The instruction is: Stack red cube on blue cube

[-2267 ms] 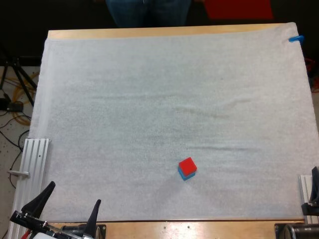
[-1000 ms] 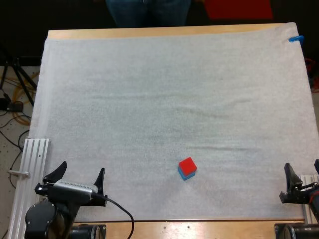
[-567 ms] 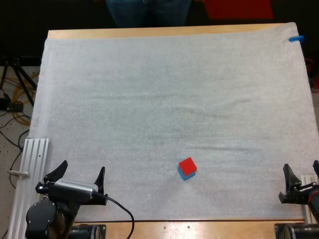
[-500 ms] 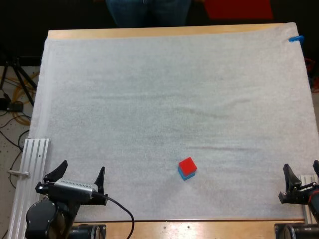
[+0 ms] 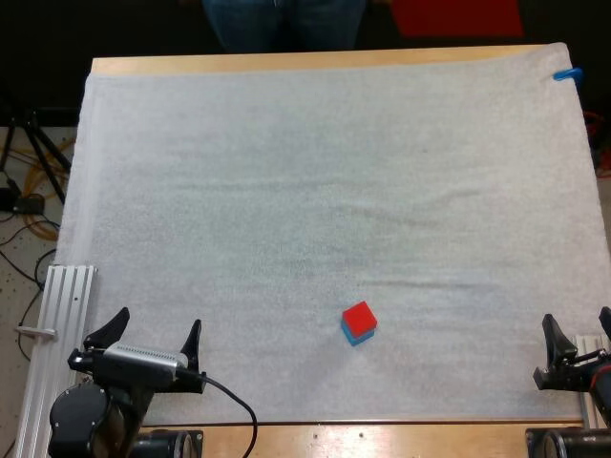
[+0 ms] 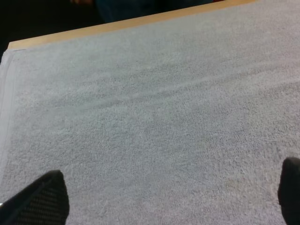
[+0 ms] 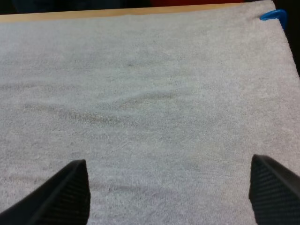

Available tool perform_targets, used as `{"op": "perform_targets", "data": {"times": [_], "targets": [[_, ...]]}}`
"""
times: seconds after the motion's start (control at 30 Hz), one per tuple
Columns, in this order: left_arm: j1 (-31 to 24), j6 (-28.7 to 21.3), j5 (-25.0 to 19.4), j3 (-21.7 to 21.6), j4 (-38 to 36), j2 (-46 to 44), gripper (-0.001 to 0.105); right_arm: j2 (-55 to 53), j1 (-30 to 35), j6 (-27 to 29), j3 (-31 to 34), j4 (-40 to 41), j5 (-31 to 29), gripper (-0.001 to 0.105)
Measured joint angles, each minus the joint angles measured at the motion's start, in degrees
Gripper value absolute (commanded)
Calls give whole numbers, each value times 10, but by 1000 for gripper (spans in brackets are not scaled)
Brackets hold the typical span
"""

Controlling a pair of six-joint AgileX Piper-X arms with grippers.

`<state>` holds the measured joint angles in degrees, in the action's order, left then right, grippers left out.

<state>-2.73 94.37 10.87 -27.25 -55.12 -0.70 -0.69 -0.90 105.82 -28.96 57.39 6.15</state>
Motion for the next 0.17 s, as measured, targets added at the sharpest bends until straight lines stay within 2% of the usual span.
{"op": "perform_targets", "data": {"times": [0.17], "targets": [[0,0,0,0,0,0,87,0,0,0,0,0,0,69]]}}
